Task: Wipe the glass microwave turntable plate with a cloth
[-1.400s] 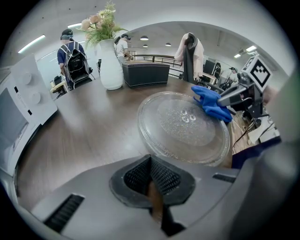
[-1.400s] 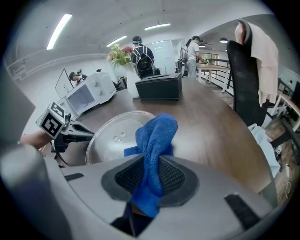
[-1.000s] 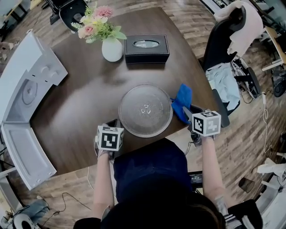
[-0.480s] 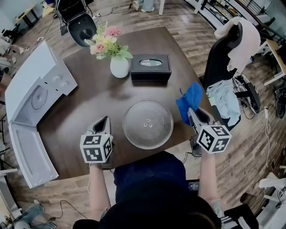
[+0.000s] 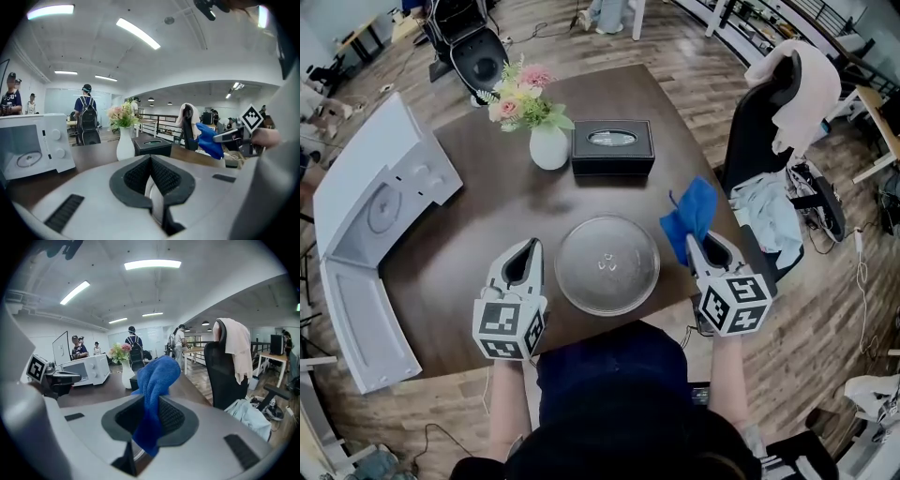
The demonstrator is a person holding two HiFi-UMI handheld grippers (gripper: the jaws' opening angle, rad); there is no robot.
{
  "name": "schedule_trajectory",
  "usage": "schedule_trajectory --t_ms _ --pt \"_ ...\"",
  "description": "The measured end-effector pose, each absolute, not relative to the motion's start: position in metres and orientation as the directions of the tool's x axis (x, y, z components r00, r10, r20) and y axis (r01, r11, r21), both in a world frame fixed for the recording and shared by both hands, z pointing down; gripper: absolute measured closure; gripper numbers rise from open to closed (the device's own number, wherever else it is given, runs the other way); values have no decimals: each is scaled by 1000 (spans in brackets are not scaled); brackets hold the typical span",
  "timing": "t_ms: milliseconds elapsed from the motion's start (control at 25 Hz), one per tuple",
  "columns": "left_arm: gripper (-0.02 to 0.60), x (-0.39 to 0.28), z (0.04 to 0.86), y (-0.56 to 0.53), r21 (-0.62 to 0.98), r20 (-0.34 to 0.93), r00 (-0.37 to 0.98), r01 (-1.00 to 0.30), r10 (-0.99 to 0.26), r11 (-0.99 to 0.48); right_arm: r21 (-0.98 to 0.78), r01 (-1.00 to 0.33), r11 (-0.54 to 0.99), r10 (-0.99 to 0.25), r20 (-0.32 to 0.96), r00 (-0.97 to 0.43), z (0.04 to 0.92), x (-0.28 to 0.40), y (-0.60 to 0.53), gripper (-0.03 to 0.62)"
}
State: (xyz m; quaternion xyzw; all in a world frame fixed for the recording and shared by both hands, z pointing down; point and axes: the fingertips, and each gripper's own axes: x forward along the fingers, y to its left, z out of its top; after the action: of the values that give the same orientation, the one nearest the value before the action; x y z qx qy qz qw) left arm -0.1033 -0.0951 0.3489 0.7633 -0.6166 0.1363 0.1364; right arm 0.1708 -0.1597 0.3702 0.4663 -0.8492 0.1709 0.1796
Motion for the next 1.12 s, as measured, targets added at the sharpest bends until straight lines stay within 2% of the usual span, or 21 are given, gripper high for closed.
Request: schedule_trajectory --t_ms 1120 --pt "580 -95 356 -86 51 383 207 -978 -900 -203 -157 -861 484 -733 465 -497 375 174 -154 525"
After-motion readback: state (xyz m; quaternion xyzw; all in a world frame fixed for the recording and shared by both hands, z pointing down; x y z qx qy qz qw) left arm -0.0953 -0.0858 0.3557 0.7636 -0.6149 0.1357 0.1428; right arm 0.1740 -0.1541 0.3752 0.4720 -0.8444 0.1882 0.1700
